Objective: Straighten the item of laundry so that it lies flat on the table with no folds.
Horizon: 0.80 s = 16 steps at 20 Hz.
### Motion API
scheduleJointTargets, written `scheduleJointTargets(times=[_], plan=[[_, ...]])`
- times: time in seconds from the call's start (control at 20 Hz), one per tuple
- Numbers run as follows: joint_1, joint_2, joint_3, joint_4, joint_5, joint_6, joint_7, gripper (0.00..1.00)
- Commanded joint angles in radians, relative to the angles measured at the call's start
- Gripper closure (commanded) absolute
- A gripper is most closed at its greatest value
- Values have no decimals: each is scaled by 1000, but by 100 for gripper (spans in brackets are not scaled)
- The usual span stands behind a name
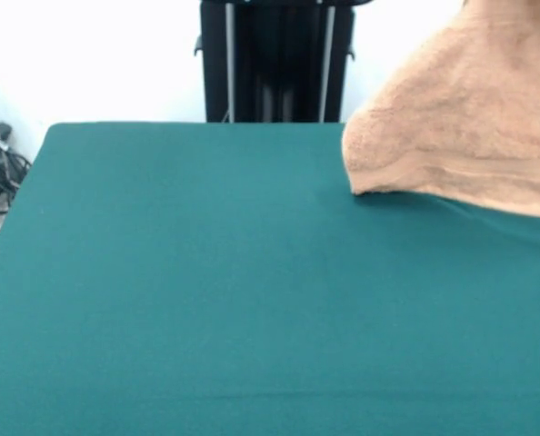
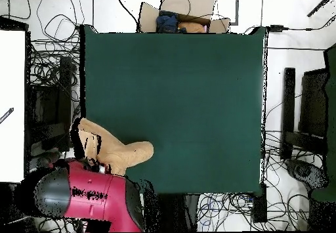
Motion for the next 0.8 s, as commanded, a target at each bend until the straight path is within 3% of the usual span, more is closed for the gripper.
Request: scheduleJointTargets(times=[0.05,0.8], plan=[[20,64,15,148,19,-154,334,100],[-26,139,94,234,92,-364,268,100]])
